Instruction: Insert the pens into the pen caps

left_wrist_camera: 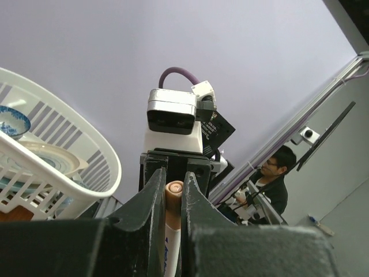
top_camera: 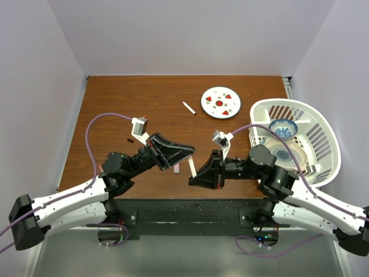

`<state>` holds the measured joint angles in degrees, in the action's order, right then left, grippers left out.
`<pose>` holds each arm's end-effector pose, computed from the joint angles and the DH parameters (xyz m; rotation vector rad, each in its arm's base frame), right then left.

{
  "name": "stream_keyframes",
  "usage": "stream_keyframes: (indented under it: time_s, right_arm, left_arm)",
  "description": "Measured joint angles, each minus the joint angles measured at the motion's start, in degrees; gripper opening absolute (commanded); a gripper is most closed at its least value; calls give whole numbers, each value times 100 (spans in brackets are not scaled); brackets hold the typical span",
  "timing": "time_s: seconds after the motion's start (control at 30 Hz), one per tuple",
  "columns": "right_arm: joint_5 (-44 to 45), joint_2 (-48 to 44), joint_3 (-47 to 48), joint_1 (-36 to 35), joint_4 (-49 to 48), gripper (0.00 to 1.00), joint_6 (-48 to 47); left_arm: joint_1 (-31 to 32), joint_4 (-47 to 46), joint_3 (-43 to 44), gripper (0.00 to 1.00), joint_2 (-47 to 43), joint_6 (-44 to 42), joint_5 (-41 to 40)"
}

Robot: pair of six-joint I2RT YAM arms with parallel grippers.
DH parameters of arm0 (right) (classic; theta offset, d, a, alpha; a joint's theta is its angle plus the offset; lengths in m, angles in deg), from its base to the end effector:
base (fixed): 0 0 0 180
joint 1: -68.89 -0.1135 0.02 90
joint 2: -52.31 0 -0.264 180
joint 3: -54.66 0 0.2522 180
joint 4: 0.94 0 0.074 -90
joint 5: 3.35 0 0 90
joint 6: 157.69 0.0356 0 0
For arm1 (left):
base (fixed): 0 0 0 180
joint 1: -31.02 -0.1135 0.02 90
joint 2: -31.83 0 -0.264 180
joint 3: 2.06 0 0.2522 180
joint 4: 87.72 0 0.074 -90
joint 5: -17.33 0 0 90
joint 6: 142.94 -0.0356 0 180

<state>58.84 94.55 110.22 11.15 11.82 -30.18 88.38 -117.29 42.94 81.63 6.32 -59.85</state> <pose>0.0796 0.1572 0.3501 -0.7498 1.6721 1.6229 0.1010 -0.1724 0.3396 0.2166 1.3661 -1.8919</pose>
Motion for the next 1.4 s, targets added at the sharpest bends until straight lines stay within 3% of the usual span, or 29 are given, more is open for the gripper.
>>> stream_keyframes:
  time_s: [0.2,0.47,0.67,0.93,1.13,1.4]
  right_arm:
    - [-127,437,743,-22,752,0,-295]
    - [-511,846,1145,-50,748,0,-197]
    - [-605,1023,1690,-81,903,0,-275]
    - [-730,1338,2540,-85,2216,0,-1163]
    - [-601,1397,2962,-83,3088,0,-1698]
    - [-525,1547,3161,-85,3261,0,-1659]
  left_arm:
    - [208,-588,-299,0,-181,-179,-476]
    - [258,-1294,-485,0,-223,-249,-546]
    - [396,-1305,-153,0,-201,-575,-592]
    - [428,-1425,-181,0,-201,-533,-448]
    - [439,-922,-11,0,-247,-616,-273]
    - [529,-745,94,0,-264,-927,-369]
